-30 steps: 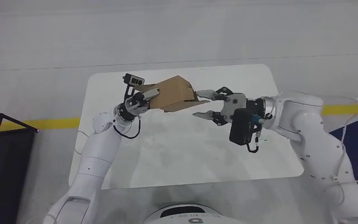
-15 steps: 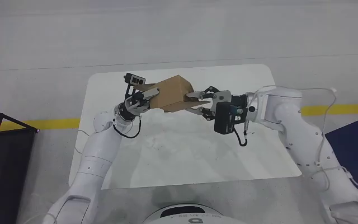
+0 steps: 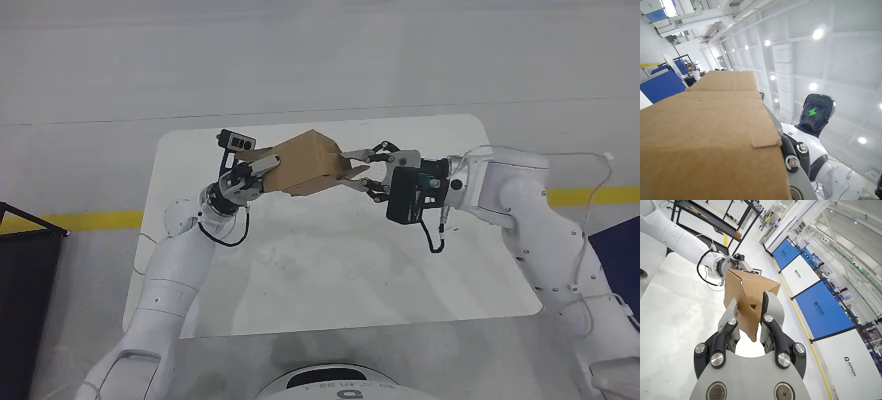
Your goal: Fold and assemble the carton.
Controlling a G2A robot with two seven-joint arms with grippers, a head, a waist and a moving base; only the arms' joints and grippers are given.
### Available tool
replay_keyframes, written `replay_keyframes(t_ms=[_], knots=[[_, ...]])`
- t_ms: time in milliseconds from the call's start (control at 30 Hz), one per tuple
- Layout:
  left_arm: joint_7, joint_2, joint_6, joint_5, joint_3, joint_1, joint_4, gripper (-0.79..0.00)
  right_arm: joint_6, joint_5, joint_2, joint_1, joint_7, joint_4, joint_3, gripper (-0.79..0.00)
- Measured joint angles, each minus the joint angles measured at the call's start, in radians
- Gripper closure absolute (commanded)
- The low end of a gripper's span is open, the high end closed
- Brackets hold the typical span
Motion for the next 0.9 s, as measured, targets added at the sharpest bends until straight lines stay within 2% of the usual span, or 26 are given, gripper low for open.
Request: replay_keyframes(t_ms=[367, 733, 900], knots=[[-0.004, 0.001, 0.004, -0.001, -0.008, -0.002, -0.001, 0.000, -0.012, 0.008, 0.002, -0.029, 0.015, -0.011, 0.006, -0.305], [0.000, -0.001, 0.000, -0.001, -0.004, 0.002, -0.007, 0.000, -0.021, 0.011, -0.009, 0.009, -0.001, 0.002, -0.042, -0.299], [0.003, -0.002, -0.003, -0.003, -0.006, 0.008, -0.013, 0.000, -0.025, 0.022, -0.017, 0.030, -0.007, 0.029, -0.074, -0.271]])
